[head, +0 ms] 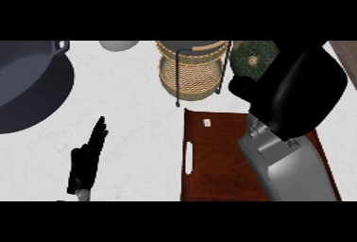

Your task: Pick the squash from the tray and place it in the tiered basket

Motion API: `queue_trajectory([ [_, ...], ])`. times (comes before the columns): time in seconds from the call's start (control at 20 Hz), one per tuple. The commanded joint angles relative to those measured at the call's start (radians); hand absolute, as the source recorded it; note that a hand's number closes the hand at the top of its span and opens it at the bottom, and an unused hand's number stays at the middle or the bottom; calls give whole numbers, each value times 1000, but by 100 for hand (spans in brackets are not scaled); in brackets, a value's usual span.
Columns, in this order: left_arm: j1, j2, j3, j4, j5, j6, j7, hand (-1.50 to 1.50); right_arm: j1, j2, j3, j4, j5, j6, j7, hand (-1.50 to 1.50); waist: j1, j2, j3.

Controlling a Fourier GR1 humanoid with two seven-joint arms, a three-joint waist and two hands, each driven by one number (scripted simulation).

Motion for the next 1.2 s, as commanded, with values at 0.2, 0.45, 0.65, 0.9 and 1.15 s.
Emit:
queue_trajectory([
  [0.2,-10,-23,-23,41,-17,1,3,0,-240,8,-157,152,-24,132,241,150,18,16,0],
  [0.45,-56,-9,-4,41,-15,-4,29,0,-345,8,-206,305,-82,123,241,150,32,21,1],
  [0.65,-8,-16,-29,6,-22,-7,14,0,-369,8,-250,458,-103,38,241,150,43,26,2],
  [0.9,-49,-21,-3,55,-9,-14,11,0,-406,8,-280,601,-107,-31,241,150,35,31,1],
  [1.15,9,-19,-20,34,-24,-11,-16,0,-407,8,-323,689,-115,-139,241,150,44,29,2],
])
